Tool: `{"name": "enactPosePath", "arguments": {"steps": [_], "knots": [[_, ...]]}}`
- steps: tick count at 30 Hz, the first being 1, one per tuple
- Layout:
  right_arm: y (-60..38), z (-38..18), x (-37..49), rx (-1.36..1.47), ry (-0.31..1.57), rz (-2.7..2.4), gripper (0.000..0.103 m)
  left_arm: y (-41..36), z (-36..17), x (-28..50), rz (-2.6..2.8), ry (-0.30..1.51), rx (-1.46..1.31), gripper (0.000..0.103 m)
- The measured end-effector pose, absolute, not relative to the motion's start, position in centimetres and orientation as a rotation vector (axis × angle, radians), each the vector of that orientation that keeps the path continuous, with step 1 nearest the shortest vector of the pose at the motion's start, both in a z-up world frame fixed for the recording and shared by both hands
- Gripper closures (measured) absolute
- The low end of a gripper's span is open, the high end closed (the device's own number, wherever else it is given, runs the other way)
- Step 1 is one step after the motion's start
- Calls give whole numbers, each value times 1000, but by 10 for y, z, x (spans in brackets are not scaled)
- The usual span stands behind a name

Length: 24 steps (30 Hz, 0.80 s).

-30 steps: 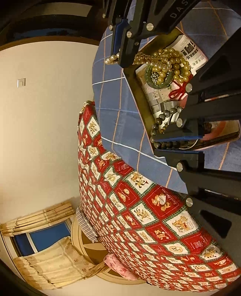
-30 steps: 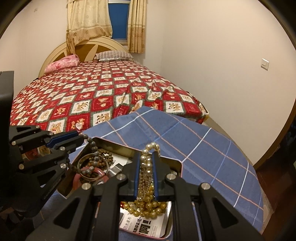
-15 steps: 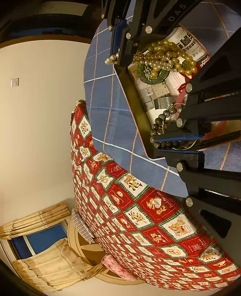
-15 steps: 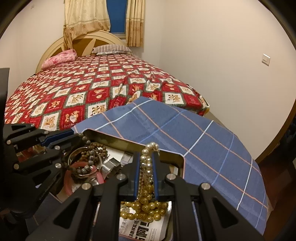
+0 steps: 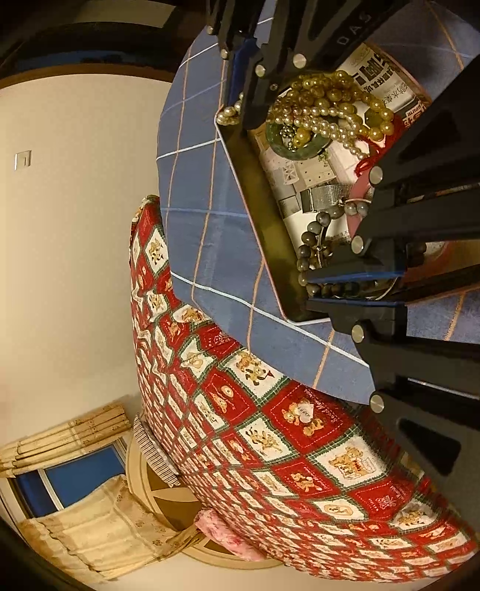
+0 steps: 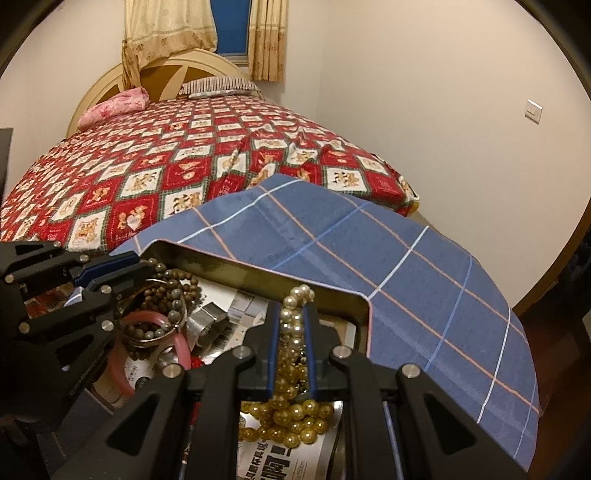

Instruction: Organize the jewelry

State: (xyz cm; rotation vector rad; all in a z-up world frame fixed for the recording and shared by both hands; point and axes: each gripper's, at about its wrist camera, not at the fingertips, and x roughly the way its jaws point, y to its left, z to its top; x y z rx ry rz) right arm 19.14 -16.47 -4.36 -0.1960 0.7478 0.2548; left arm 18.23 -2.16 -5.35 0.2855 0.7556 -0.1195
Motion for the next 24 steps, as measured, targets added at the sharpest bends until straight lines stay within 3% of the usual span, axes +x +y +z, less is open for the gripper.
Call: {"name": "enactPosePath", "arguments": {"steps": [8, 9, 10, 11, 12, 13, 24], "knots": [[-164, -44, 192, -189, 748, 259, 86, -17, -45, 176, -128, 736, 249, 91], [-164, -44, 192, -187, 746, 260, 81, -15, -43, 175, -119, 734, 239, 82], [-165, -44, 191, -187, 746, 257, 75, -13, -41, 173, -112, 727, 229, 60], [-165, -43, 189, -186, 742, 258, 59, -11, -38, 170, -98, 710, 217, 46], [-165, -42, 188, -185, 735, 257, 45, -8, -34, 166, -80, 686, 209, 23], [-165, -41, 185, -187, 724, 252, 40, -5, -29, 161, -60, 646, 200, 19], [-178, -20, 140, -180, 672, 212, 28, 19, -4, 120, -48, 599, 137, 19]]}}
